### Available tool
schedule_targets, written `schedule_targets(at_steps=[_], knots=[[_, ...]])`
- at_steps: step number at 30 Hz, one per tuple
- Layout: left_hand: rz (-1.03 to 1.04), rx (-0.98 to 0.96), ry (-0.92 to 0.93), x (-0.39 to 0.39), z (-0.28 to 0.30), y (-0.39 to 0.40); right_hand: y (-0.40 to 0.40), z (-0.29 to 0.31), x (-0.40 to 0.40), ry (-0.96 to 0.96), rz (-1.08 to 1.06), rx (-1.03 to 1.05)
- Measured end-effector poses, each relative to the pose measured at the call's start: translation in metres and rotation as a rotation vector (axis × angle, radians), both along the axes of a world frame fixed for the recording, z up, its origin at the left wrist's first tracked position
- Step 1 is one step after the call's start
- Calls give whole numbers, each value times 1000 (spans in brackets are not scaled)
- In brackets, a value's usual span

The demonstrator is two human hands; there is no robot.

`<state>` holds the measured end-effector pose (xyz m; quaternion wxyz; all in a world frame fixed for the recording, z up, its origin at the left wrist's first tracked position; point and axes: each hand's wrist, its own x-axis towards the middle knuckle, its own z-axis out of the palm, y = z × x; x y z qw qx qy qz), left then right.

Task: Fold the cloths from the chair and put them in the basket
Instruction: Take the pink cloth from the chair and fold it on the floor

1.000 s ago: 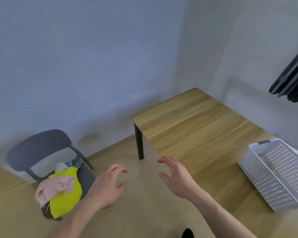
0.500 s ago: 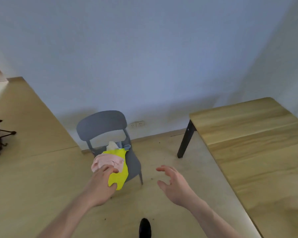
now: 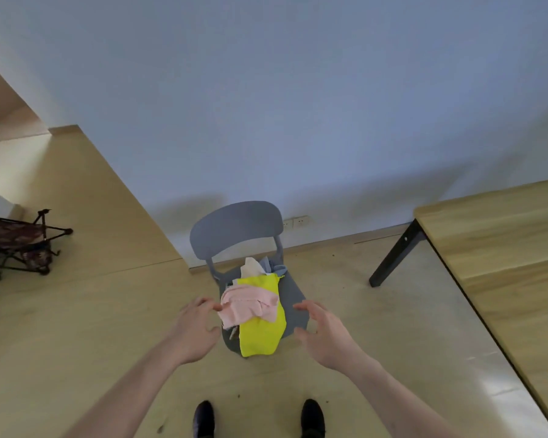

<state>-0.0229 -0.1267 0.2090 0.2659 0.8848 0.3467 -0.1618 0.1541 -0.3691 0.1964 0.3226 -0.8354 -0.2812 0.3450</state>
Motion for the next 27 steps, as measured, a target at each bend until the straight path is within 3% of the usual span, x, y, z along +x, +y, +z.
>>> schedule_targets(at_steps=[14, 21, 27], knots=[[-506, -112, 198, 33, -123, 151, 112, -73, -111, 74, -533, -117], [-576, -97, 252, 53, -179, 159, 122, -110, -127, 68, -631, -76], [-480, -166, 173, 79, -238, 126, 108, -171, -119, 59, -683, -27]])
